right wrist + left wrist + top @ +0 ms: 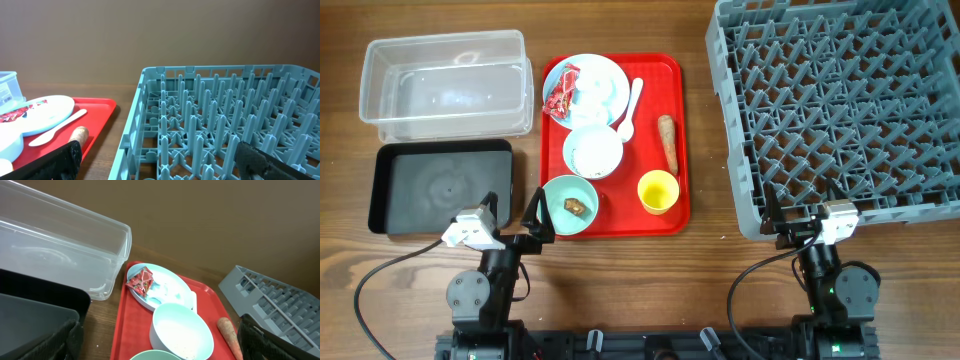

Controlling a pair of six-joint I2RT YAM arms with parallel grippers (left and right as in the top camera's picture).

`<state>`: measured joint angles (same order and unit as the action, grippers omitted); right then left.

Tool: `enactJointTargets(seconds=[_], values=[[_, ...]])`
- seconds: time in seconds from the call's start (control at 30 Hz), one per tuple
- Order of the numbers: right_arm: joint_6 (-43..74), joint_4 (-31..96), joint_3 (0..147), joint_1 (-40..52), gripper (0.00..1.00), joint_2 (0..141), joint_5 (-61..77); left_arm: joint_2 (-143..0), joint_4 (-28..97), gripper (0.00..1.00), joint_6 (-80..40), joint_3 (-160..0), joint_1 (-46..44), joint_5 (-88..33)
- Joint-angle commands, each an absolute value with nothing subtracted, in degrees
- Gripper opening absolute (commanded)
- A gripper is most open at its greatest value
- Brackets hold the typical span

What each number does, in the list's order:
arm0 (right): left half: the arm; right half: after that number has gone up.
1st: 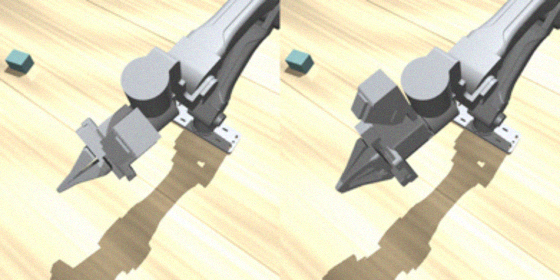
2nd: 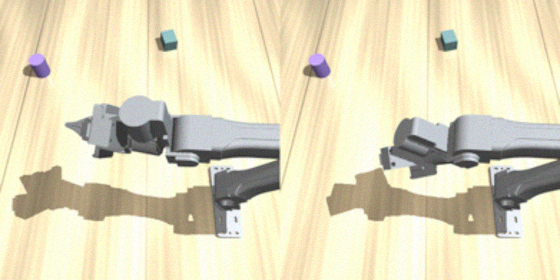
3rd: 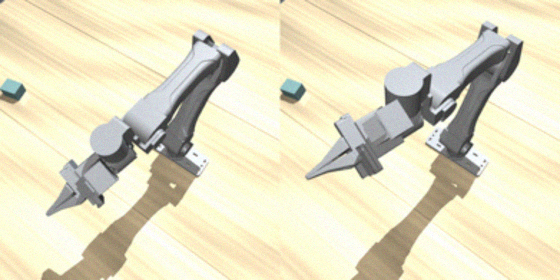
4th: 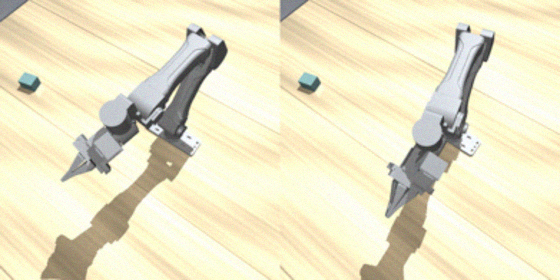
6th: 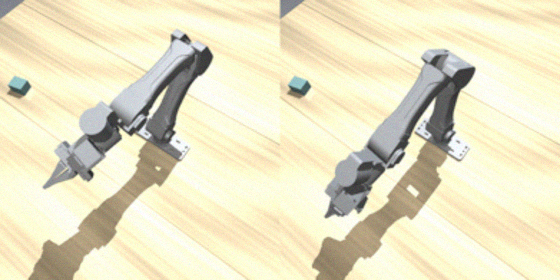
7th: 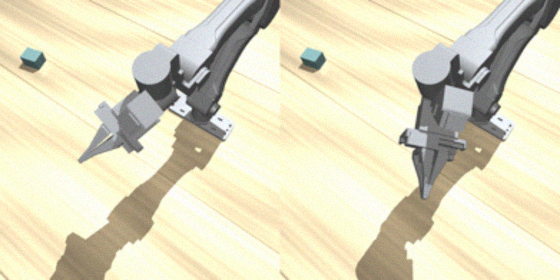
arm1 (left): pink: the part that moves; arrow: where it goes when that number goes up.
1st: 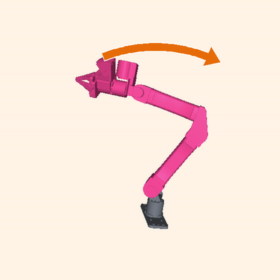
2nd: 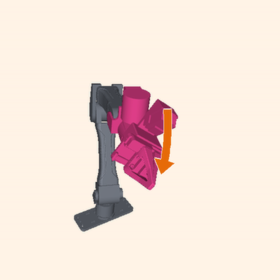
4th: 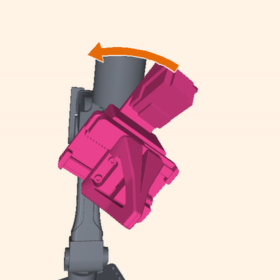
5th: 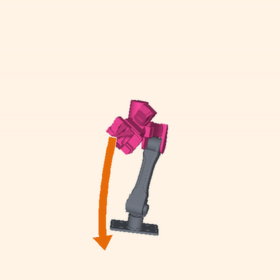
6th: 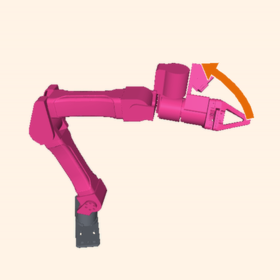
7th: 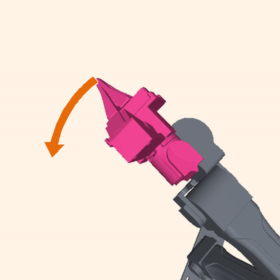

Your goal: Sort waste into correct bins and load items into the dishwasher rack

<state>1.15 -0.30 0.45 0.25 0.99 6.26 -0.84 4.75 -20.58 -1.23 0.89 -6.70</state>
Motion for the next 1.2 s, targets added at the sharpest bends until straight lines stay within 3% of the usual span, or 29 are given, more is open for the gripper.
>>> enactJointTargets(seconds=[0.0,0.5,0.83,1.17], values=[[0.1,-0.6,0.3,0.5,1.00,0.6,7.1,-0.4,4.7,1.00,-19.9,-0.7,1.3,-6.1],[0.2,-0.8,0.3,0.5,1.00,0.6,7.1,-0.4,4.6,1.00,-19.9,-0.7,1.3,-6.2],[4.5,-3.9,1.0,0.5,1.00,0.6,10.3,-1.0,4.2,1.00,-19.9,-2.0,1.3,-12.7],[4.6,-2.0,14.5,0.5,1.00,7.8,10.5,-18.4,5.1,1.00,-18.2,-19.1,1.3,-13.1]])
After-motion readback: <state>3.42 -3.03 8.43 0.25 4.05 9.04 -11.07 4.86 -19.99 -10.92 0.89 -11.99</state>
